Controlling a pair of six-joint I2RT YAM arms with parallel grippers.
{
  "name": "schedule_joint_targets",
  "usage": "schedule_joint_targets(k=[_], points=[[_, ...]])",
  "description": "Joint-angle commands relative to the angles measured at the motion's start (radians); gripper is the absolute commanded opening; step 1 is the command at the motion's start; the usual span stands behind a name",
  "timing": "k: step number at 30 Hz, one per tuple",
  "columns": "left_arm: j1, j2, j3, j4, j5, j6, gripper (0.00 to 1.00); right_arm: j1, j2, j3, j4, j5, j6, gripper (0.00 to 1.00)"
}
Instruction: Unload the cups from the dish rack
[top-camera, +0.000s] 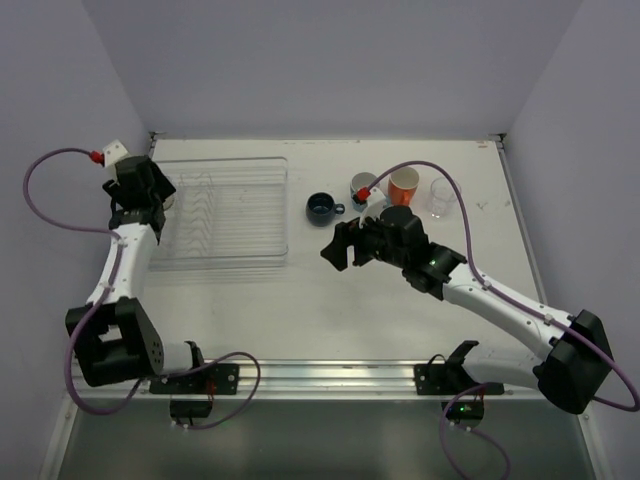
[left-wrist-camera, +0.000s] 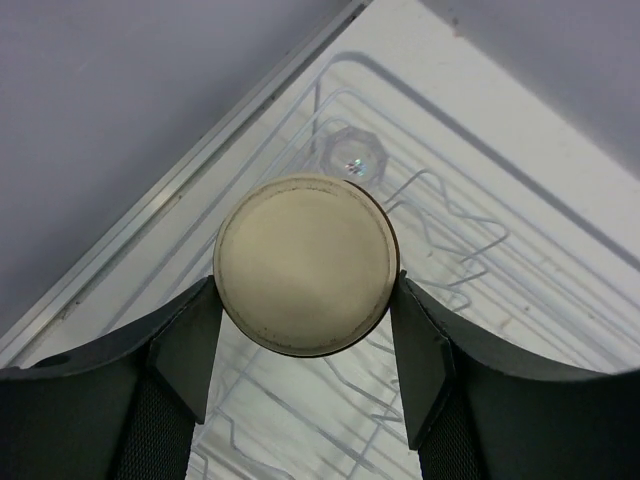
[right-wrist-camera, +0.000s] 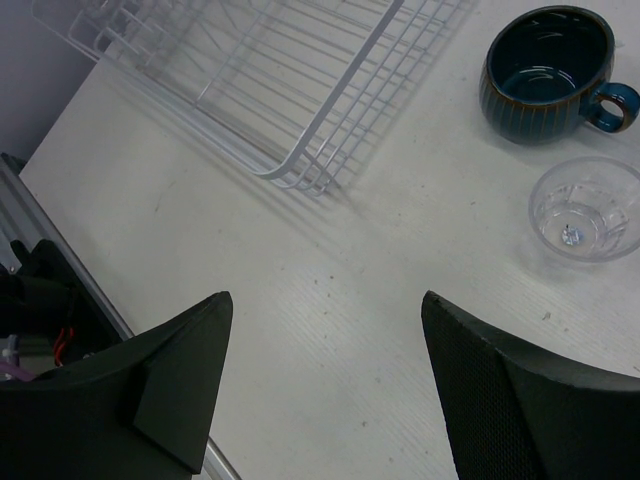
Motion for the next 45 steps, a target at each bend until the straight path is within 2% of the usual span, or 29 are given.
schedule_joint_targets(k=[1, 8, 13, 14, 17, 20, 21, 26, 35, 42, 45], points=[[0.005, -0.129, -0.015, 0.042, 0.065, -0.043, 0.38, 0.002, -0.015, -0.008, 0.062, -0.033, 0.022, 0.79], [-0.007, -0.345, -0.109, 0.028, 0.230, -0.118, 0.37, 0.003, -0.090, -0.058, 0.165, -0.047, 0.097, 0.79], [-0.033, -0.465, -0.161, 0.066, 0.541, -0.221, 0.37, 0.002, -0.170, -0.120, 0.333, -0.085, 0.258, 0.78], [-0.039, -0.473, -0.184, 0.104, 0.647, -0.268, 0.38, 0.003, -0.175, -0.150, 0.420, -0.092, 0.287, 0.77], [-0.091, -0.490, -0.236, 0.230, 0.820, -0.372, 0.38, 0.003, -0.170, -0.210, 0.615, -0.146, 0.428, 0.77], [-0.185, -0.507, -0.309, 0.371, 0.902, -0.468, 0.38, 0.003, -0.135, -0.238, 0.772, -0.175, 0.484, 0.77], [-0.234, -0.508, -0.328, 0.408, 0.919, -0.492, 0.38, 0.003, -0.126, -0.240, 0.798, -0.175, 0.505, 0.77], [-0.294, -0.528, -0.458, 0.686, 1.000, -0.673, 0.37, 0.002, -0.060, -0.211, 0.890, -0.209, 0.517, 0.78], [-0.411, -0.553, -0.509, 0.815, 1.020, -0.727, 0.37, 0.003, 0.039, -0.145, 0.915, -0.272, 0.531, 0.77], [-0.467, -0.519, -0.546, 0.840, 1.011, -0.729, 0.37, 0.003, 0.077, -0.091, 0.932, -0.339, 0.531, 0.64], [-0.490, -0.505, -0.554, 0.853, 1.010, -0.730, 0.38, 0.002, 0.094, -0.075, 0.937, -0.349, 0.536, 0.49]])
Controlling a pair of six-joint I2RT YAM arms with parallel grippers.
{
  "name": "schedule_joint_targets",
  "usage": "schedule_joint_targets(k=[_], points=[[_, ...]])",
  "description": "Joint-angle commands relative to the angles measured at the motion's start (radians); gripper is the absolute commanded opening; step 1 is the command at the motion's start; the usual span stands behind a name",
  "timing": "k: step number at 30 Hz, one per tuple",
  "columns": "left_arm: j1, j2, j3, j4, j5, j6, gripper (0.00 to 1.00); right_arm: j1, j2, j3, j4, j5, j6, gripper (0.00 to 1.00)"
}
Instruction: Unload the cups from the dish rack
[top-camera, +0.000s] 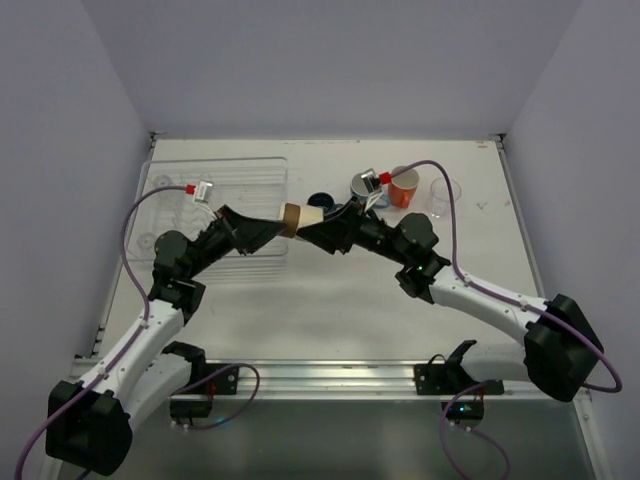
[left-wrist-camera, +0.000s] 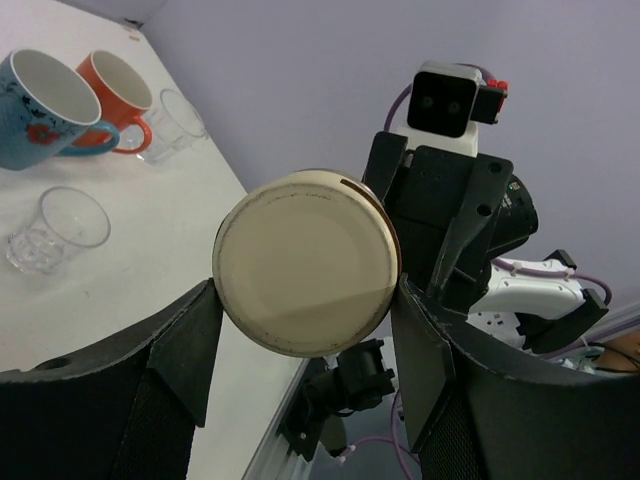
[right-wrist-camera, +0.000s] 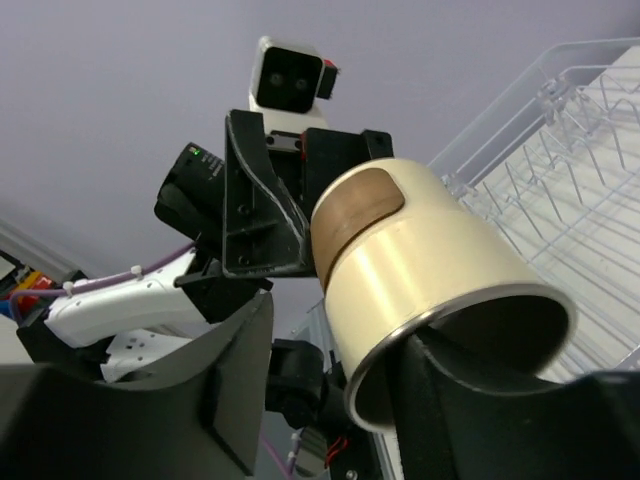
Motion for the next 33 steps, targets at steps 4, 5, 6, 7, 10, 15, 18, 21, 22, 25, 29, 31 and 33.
schedule_joint_targets(k=[4, 5, 6, 7, 10, 15, 18, 21, 22, 25, 29, 31, 33], points=[[-0.036, 0.025, 0.004, 0.082, 0.012, -0.005, 0.58, 0.003, 0.003, 0.013, 0.087, 0.000, 0.021, 0.13], [-0.035, 0.028, 0.016, 0.070, 0.013, 0.002, 0.74, 0.002, -0.006, 0.003, 0.086, 0.014, 0.016, 0.06], [-0.036, 0.025, 0.025, 0.050, 0.009, 0.018, 0.80, 0.002, -0.030, -0.008, 0.084, 0.034, 0.009, 0.00], [-0.035, 0.020, 0.037, -0.015, 0.005, 0.060, 0.86, 0.000, -0.046, -0.029, 0.081, 0.043, 0.001, 0.00], [-0.036, -0.006, 0.100, -0.191, -0.043, 0.175, 0.98, 0.000, -0.113, -0.050, 0.008, 0.088, -0.048, 0.00], [-0.035, -0.036, 0.211, -0.374, -0.127, 0.311, 1.00, -0.001, -0.196, -0.077, -0.170, 0.155, -0.146, 0.00], [-0.035, -0.044, 0.284, -0.508, -0.200, 0.424, 1.00, -0.004, -0.257, -0.097, -0.271, 0.185, -0.201, 0.00], [-0.035, -0.046, 0.364, -0.670, -0.319, 0.554, 1.00, -0.009, -0.337, -0.076, -0.493, 0.287, -0.293, 0.00], [-0.035, -0.044, 0.399, -0.736, -0.348, 0.619, 1.00, -0.015, -0.364, -0.048, -0.637, 0.328, -0.341, 0.00], [-0.035, -0.032, 0.444, -0.856, -0.452, 0.732, 1.00, -0.052, -0.379, 0.034, -0.855, 0.453, -0.396, 0.00], [-0.035, -0.024, 0.456, -0.944, -0.587, 0.828, 1.00, -0.136, -0.304, 0.154, -1.208, 0.528, -0.497, 0.00], [-0.035, -0.029, 0.427, -0.955, -0.630, 0.854, 1.00, -0.173, -0.235, 0.206, -1.299, 0.614, -0.533, 0.00], [-0.036, -0.035, 0.404, -0.953, -0.644, 0.868, 1.00, -0.190, -0.140, 0.263, -1.347, 0.677, -0.562, 0.00]])
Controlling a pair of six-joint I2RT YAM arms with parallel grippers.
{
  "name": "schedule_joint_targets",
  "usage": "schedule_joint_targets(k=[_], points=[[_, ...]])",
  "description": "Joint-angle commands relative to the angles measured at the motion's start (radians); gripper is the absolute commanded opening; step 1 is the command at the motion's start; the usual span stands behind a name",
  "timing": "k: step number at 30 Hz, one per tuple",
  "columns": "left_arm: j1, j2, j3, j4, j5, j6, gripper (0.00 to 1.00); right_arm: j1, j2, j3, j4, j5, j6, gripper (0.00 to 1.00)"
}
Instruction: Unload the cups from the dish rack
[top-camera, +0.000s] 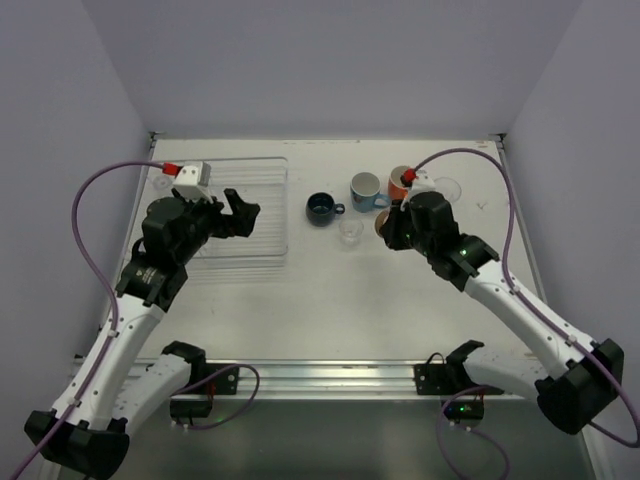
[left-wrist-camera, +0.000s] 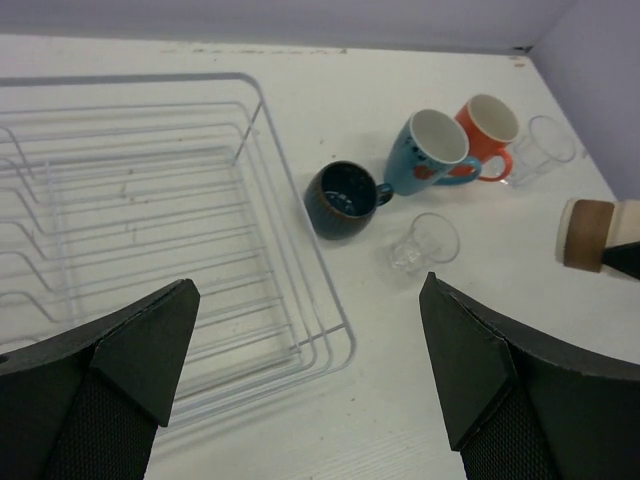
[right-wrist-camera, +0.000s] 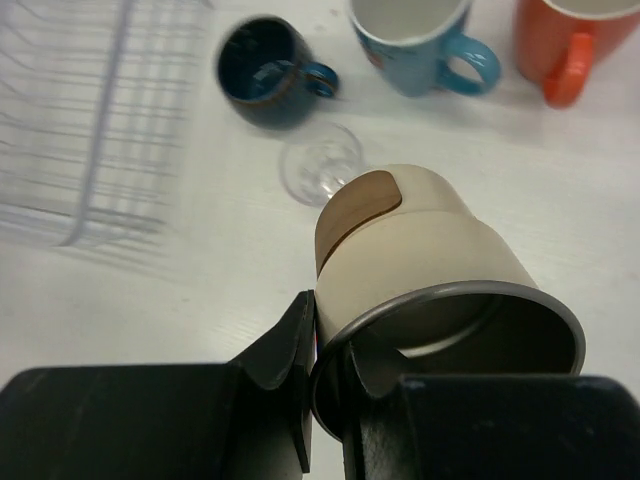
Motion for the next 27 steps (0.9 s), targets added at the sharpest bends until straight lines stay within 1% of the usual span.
schedule_joint_targets(k=[1, 2, 3, 4, 6, 13, 17, 23, 26, 27], points=[[-0.004, -0.008, -0.034, -0.068, -0.110, 0.109, 1.00, -0.025, 0.138, 0.121, -0.282, 0.171, -0.129, 0.00], [-0.004, -0.008, -0.039, -0.066, -0.115, 0.113, 1.00, -0.027, 0.179, 0.150, -0.311, 0.183, -0.140, 0.00], [-0.004, -0.009, -0.042, -0.066, -0.116, 0.121, 1.00, -0.027, 0.264, 0.202, -0.337, 0.202, -0.150, 0.00], [-0.005, -0.012, -0.049, -0.065, -0.115, 0.125, 1.00, -0.030, 0.303, 0.226, -0.372, 0.213, -0.169, 0.00], [-0.004, -0.029, -0.056, -0.062, -0.113, 0.133, 1.00, -0.044, 0.401, 0.287, -0.388, 0.228, -0.184, 0.00], [-0.004, -0.090, -0.102, -0.032, -0.084, 0.132, 1.00, -0.073, 0.625, 0.410, -0.393, 0.216, -0.253, 0.00], [-0.004, -0.097, -0.102, -0.035, -0.066, 0.132, 1.00, -0.076, 0.719, 0.454, -0.393, 0.205, -0.276, 0.02], [-0.004, -0.097, -0.105, -0.032, -0.056, 0.130, 1.00, -0.075, 0.776, 0.462, -0.342, 0.144, -0.281, 0.06], [-0.004, -0.092, -0.106, -0.031, -0.059, 0.129, 1.00, -0.075, 0.791, 0.453, -0.328, 0.118, -0.287, 0.09], [-0.004, -0.089, -0.105, -0.031, -0.064, 0.130, 1.00, -0.075, 0.796, 0.445, -0.316, 0.110, -0.290, 0.13]])
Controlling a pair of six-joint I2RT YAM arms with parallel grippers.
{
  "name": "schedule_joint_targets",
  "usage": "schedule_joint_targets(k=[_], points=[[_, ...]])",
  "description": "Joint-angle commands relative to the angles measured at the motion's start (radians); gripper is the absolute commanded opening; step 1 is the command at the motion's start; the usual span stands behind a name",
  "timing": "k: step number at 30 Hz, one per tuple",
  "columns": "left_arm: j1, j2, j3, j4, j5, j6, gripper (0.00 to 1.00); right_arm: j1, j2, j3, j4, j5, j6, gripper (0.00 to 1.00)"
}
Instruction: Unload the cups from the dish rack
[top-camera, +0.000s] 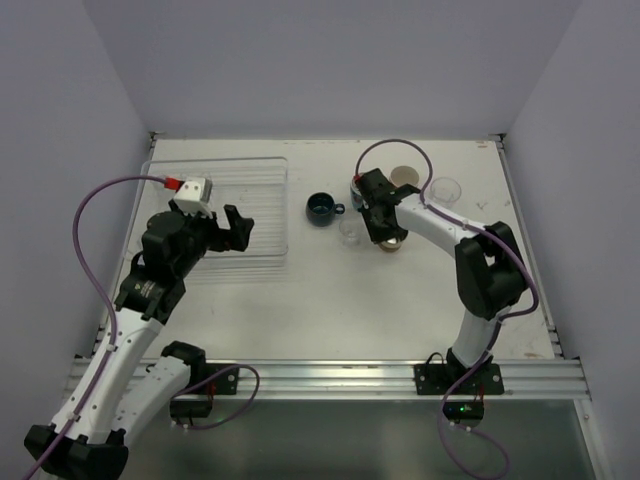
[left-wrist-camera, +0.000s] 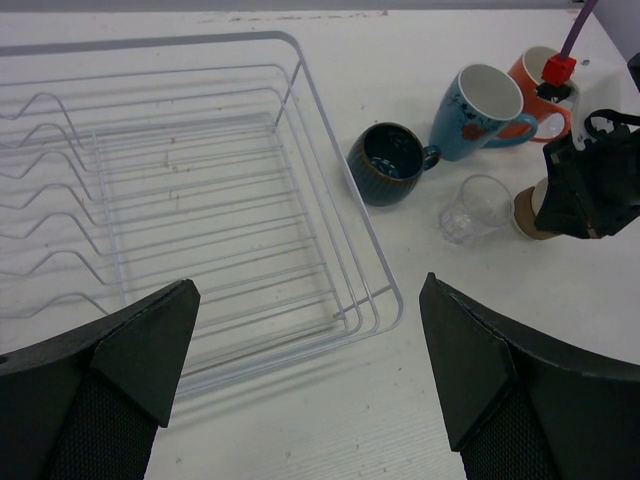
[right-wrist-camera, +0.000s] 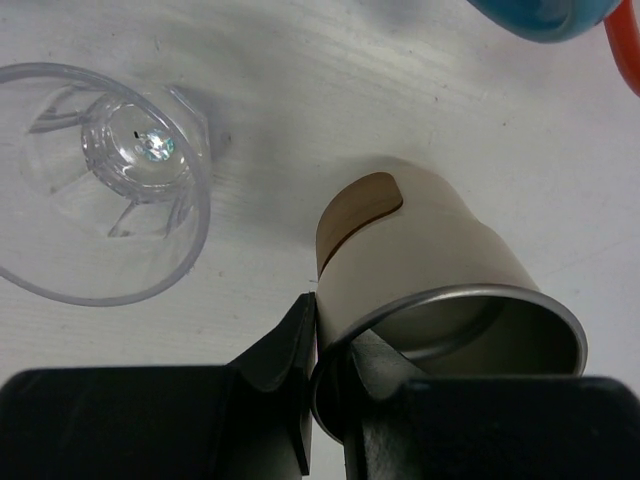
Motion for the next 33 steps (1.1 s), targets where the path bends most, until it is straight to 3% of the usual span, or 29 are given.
schedule_joint_targets(k=[1, 3, 7, 12, 18, 24, 29, 33], points=[[-0.005, 0.003, -0.007, 0.033, 0.002, 0.019, 1.00, -0.002, 0.003, 0.016, 0.049, -0.033, -0.029, 0.16], [-0.004, 0.011, -0.009, 0.033, -0.004, 0.019, 1.00, -0.002, -0.001, 0.010, 0.055, -0.038, -0.031, 0.22], [-0.004, 0.032, -0.004, 0.033, -0.033, 0.021, 1.00, -0.003, -0.032, -0.001, 0.075, -0.039, -0.035, 0.46], [-0.004, 0.064, 0.011, 0.030, -0.120, 0.007, 1.00, -0.003, -0.105, -0.012, 0.081, -0.035, -0.012, 0.54], [-0.004, 0.103, 0.063, 0.034, -0.295, -0.073, 1.00, 0.011, -0.358, -0.085, 0.155, -0.087, 0.030, 0.73], [0.025, 0.198, 0.102, 0.134, -0.506, -0.177, 1.00, 0.026, -0.653, -0.265, 0.329, -0.183, 0.116, 0.75], [0.223, 0.401, 0.177, 0.208, -0.438, -0.260, 0.98, 0.026, -0.817, -0.452, 0.475, -0.265, 0.175, 0.74], [0.285, 0.550, 0.247, 0.249, -0.487, -0.254, 0.97, 0.027, -0.902, -0.518, 0.534, -0.292, 0.202, 0.72]])
